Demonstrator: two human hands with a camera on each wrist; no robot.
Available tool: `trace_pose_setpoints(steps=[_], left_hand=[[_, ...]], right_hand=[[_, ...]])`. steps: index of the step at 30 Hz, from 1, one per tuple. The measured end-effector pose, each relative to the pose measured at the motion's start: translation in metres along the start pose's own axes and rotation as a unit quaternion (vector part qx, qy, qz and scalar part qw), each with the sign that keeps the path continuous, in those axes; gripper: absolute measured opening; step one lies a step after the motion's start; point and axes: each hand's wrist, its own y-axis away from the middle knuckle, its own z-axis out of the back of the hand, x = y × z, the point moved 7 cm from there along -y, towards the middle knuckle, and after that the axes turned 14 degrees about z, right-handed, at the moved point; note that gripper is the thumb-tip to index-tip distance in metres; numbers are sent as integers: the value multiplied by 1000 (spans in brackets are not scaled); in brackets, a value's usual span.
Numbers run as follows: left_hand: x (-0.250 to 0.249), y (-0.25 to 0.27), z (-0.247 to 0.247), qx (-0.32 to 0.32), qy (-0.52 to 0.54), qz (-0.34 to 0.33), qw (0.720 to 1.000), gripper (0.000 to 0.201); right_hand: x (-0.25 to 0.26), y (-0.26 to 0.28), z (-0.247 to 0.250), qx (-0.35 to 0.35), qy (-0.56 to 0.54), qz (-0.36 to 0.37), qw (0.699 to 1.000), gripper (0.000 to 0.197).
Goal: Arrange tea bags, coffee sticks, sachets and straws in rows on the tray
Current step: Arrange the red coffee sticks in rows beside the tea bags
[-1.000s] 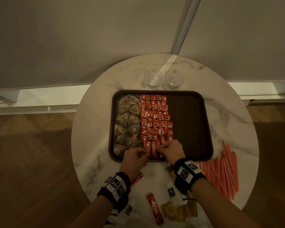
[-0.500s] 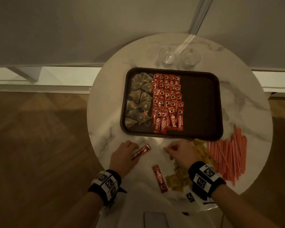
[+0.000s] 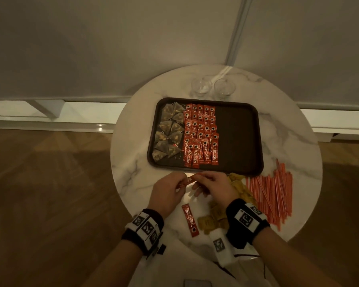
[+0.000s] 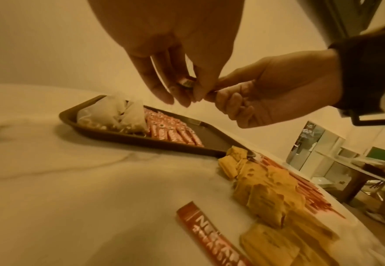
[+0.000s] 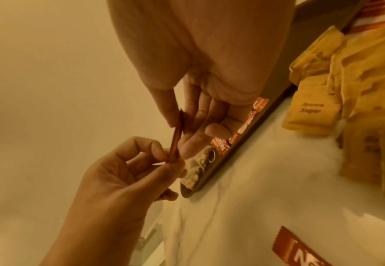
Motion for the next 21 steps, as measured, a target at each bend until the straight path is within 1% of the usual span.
trace_pose_setpoints(steps=[1,2,3,4,6,8,11,13,15,17,19,21], left_hand=[[-8,3,0,1,17,-14,1000,10],[-14,6,1,3,48,-11,999,14],[-18,9,2,8,91,12,996,18],[-19,13,2,16,141,49,989,22],[-23,20,0,34,251,119,960,21],[-28,28,-3,49,329,157,930,15],[-34,34,-13,105,338,178,918,18],[-35,35,-21,132,335,188,914,17],[-34,33,-22,128,338,202,910,16],[-33,33,-21,116,358,214,902,15],[-32,33,-21,115,370,223,895,14],[-29,35,-25,124,364,229,894,13]], right_hand=[[4,2,5,-9,1,11,1000,13],[8,4,10,-14,5,21,1000,13],[13,6,16,-18,11,31,999,13],[17,8,21,-21,18,40,999,13],[25,14,31,-31,27,54,998,12],[32,19,39,-45,16,63,997,12],[40,25,46,-54,1,76,996,11],[39,28,49,-62,-8,73,995,14],[35,30,53,-71,-31,57,995,20],[29,34,56,-68,-44,43,996,21],[22,41,55,-43,-22,32,998,16],[12,50,52,-12,33,25,999,10]])
